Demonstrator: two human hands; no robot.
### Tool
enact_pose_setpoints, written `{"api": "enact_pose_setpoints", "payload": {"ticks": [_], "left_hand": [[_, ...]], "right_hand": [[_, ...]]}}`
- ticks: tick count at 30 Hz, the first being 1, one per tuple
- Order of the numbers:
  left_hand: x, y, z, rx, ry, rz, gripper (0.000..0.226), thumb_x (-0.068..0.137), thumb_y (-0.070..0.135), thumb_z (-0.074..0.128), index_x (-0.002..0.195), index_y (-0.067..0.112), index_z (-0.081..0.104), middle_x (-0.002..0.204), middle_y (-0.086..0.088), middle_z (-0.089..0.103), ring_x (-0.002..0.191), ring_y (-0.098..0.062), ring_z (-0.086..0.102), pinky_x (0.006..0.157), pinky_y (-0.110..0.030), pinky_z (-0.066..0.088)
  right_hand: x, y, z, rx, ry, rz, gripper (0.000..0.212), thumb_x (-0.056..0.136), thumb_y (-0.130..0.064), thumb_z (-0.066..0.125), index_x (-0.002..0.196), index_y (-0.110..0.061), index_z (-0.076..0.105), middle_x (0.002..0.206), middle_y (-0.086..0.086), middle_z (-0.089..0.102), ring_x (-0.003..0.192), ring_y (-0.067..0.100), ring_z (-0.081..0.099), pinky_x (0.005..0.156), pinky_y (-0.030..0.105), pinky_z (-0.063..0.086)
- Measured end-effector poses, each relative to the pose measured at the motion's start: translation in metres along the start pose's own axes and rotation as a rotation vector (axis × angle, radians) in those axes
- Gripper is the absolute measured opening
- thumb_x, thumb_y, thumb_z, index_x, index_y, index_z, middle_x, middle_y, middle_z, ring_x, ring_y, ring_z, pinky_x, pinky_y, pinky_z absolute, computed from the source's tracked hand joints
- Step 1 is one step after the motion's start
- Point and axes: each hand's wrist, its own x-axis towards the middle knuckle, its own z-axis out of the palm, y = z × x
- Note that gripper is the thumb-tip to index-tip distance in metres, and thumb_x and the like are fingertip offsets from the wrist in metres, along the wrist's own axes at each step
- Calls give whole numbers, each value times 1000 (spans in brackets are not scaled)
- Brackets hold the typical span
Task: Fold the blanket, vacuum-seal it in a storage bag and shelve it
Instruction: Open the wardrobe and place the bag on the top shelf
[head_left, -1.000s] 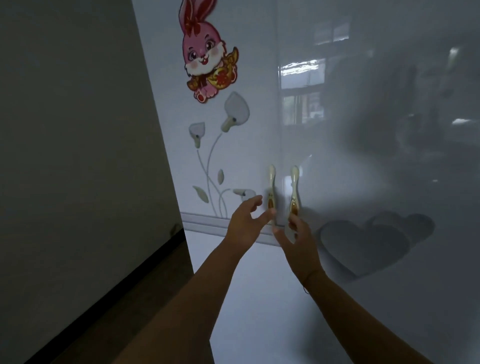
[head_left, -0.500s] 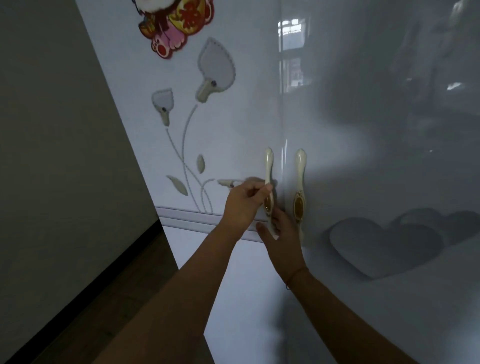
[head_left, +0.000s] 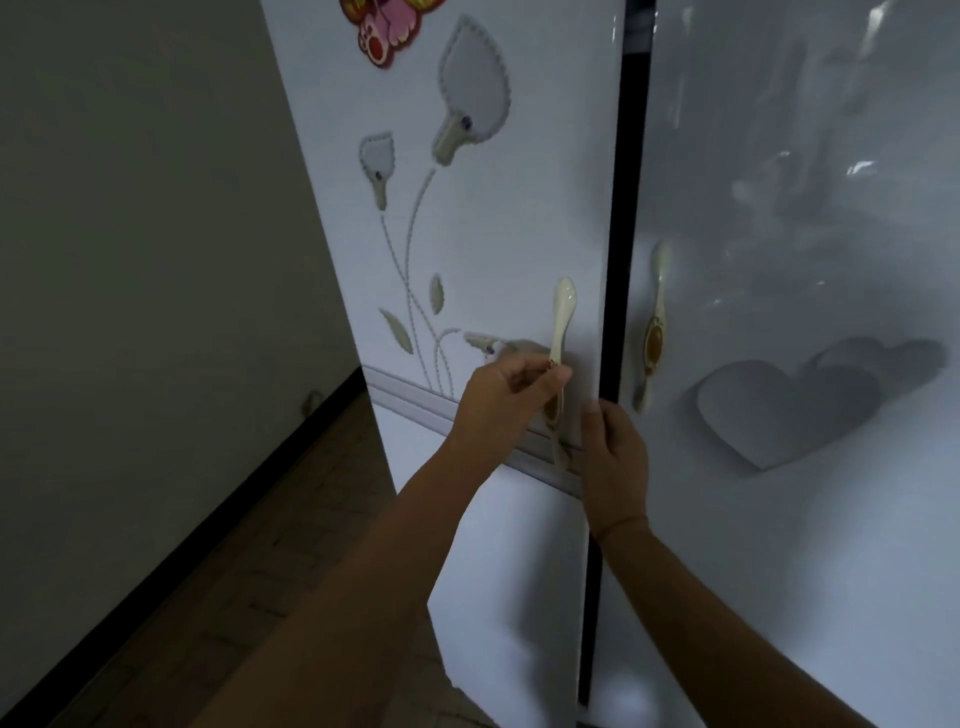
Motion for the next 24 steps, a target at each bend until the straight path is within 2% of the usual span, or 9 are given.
{"api": "enact_pose_setpoints", "payload": {"ticks": [4, 6, 8, 10, 12, 14, 16, 20, 24], "left_hand": [[-46, 0, -46, -17, 1, 5, 3, 86, 24, 70, 86, 23, 68, 80, -2, 70, 79, -18, 66, 86, -40, 57], [-67, -1, -70, -23, 37, 13, 12, 83, 26, 73, 83, 28, 62, 76, 7, 64, 73, -7, 62, 74, -24, 56], [-87, -1, -96, 2, 113, 25, 24, 77, 33, 76, 91, 32, 57, 93, 8, 63, 83, -4, 61, 69, -11, 50], [-105, -1, -123, 0, 157, 75, 46, 72, 43, 78, 112, 31, 58, 118, 4, 61, 105, -7, 61, 82, -14, 51], [-122, 1, -152, -7, 188, 128, 58, 75, 39, 79, 127, 26, 57, 124, 3, 63, 113, -9, 61, 93, -26, 52], [-136, 4, -180, -30, 246, 159, 46, 81, 22, 77, 124, 23, 61, 110, 8, 71, 103, -6, 66, 89, -24, 54], [-147, 4, -208, -61, 295, 167, 39, 83, 13, 73, 119, 24, 62, 96, 17, 73, 94, -1, 68, 83, -20, 55], [-159, -6, -257, -86, 323, 132, 36, 90, 12, 65, 125, 18, 61, 111, 10, 72, 106, -9, 67, 92, -29, 54], [-162, -9, -288, -97, 331, 90, 37, 94, 10, 59, 131, 15, 58, 115, 12, 69, 107, -4, 65, 85, -19, 53]], "right_hand": [[-67, -24, 23, -15, 90, -32, 16, 99, -24, 52, 91, -17, 65, 76, -6, 60, 69, -5, 54, 63, 6, 41], [-101, -36, 39, -42, 68, -45, 12, 97, -25, 56, 90, -21, 64, 78, -12, 62, 74, -7, 57, 65, 4, 42], [-129, -46, 58, -53, 31, -66, 8, 95, -24, 59, 90, -20, 65, 80, -13, 62, 78, -9, 58, 67, 2, 42], [-150, -51, 78, -68, -35, -75, 11, 93, -29, 62, 93, -19, 67, 85, -8, 66, 82, -7, 61, 69, 4, 44], [-168, -57, 101, -36, -151, -54, 26, 88, -40, 63, 99, -17, 68, 94, -7, 69, 88, 0, 64, 77, 14, 51], [-178, -63, 124, -42, -267, -54, 33, 85, -47, 64, 104, -20, 64, 105, -9, 64, 98, 3, 61, 87, 21, 51], [-185, -74, 147, -75, -372, -64, 31, 85, -41, 68, 111, -30, 54, 114, -13, 55, 107, 2, 53, 92, 17, 44], [-191, -82, 195, -93, -494, -90, 51, 81, -43, 72, 123, -36, 44, 118, -17, 45, 117, 5, 44, 99, 24, 39], [-201, -80, 235, -116, -487, -114, 69, 77, -51, 71, 135, -24, 44, 126, -14, 41, 124, 10, 42, 105, 34, 42]]}}
